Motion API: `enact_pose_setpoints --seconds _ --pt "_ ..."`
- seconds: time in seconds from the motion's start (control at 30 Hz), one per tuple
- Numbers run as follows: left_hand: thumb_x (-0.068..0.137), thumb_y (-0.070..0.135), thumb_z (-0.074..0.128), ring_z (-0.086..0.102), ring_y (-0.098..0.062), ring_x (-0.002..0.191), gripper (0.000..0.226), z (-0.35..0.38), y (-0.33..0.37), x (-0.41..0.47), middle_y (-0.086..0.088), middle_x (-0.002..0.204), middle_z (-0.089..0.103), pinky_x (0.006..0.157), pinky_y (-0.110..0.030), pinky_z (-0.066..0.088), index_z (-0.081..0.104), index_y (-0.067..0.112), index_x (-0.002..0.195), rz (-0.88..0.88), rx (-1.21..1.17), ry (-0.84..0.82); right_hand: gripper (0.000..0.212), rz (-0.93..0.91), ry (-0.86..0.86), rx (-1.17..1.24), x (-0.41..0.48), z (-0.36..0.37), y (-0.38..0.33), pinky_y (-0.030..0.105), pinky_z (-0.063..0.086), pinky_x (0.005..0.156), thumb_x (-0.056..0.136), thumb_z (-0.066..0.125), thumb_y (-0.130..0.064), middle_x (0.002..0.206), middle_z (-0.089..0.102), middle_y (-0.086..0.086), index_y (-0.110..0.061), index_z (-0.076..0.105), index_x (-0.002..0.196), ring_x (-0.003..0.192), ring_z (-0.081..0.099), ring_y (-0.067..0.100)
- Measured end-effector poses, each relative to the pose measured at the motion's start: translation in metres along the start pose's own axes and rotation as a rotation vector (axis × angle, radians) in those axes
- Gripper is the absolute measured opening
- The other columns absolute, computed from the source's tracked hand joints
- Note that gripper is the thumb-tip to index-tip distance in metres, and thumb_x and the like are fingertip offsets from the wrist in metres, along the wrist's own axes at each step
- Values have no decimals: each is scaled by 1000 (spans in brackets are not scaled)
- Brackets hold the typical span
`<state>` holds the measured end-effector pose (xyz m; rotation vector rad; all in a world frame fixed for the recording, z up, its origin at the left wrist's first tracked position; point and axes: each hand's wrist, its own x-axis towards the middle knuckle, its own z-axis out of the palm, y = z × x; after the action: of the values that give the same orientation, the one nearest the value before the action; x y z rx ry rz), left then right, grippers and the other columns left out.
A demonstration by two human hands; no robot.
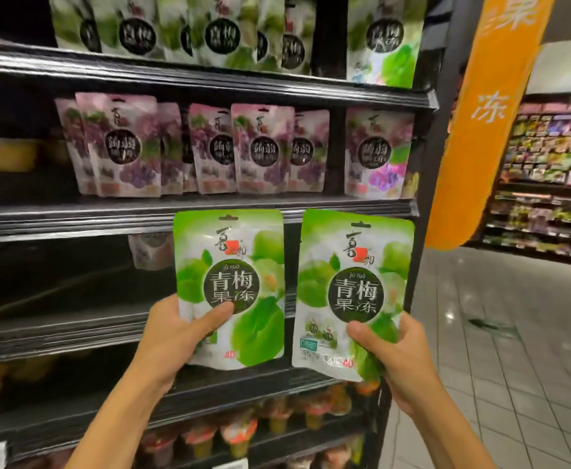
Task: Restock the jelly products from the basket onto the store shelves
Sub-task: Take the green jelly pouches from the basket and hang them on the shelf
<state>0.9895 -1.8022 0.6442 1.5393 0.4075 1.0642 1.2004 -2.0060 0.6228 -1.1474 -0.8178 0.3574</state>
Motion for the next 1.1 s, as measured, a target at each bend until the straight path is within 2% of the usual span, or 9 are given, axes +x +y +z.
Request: enact_pose_setpoints --seconds 0.1,0.23,0.4,0.53,0.57,0.7,0.83,0.97,1.1 --pt "54 43 91 76 -17 79 38 22 8 19 -1 88 79 58 -19 56 78 29 87 52 13 44 44 -51 -11 4 28 -19 -13 50 58 84 57 88 -35 102 76 10 -27 74 98 94 73 31" --pt "55 42 83 76 -14 79 35 46 22 44 1 88 79 57 -16 54 77 29 87 122 41 92 37 -120 -43 1 67 -42 -29 53 56 87 66 86 -24 105 75 10 -28 74 101 98 72 32" --pt "53 41 82 75 -10 70 30 73 56 73 1 82 78 53 -14 52 78 30 80 188 47 94 40 -232 -63 -34 107 -50 -60 34 59 77 64 89 -26 103 76 6 -28 73 101 94 73 25" --pt "53 34 90 75 -18 71 35 83 84 96 -4 85 78 54 -29 58 77 26 84 173 54 54 49 -264 -28 -19 134 -46 -86 40 60 76 57 88 -31 98 76 10 -16 71 101 91 73 29" --pt "55 33 89 75 -20 71 33 84 91 102 -6 86 78 53 -30 57 77 23 85 175 34 45 51 -274 -29 -11 140 -43 -94 37 60 73 55 87 -33 97 77 9 -16 71 100 90 74 28" --pt "58 37 80 76 -17 77 33 83 112 122 -5 91 78 56 -20 55 79 22 87 207 -29 48 45 -328 -16 21 170 -32 -134 26 58 66 57 87 -33 97 77 6 -19 73 98 88 75 23" --pt "55 45 82 75 -19 84 42 77 120 139 -3 95 78 69 -30 55 78 24 91 220 -11 45 27 -336 66 37 210 -20 -174 30 59 62 64 88 -26 90 78 3 -22 73 86 81 75 18" --pt "56 42 88 76 -21 84 43 72 120 149 -5 95 78 59 -20 56 78 23 93 242 7 3 31 -299 105 -3 255 -11 -213 29 59 62 68 88 -21 89 77 9 -11 71 93 76 75 21" --pt "60 41 83 76 -21 84 38 71 118 155 -5 93 78 59 -18 55 78 21 92 265 30 -10 38 -227 117 -23 294 -1 -238 32 62 62 68 89 -18 89 77 11 -5 73 100 77 75 23"
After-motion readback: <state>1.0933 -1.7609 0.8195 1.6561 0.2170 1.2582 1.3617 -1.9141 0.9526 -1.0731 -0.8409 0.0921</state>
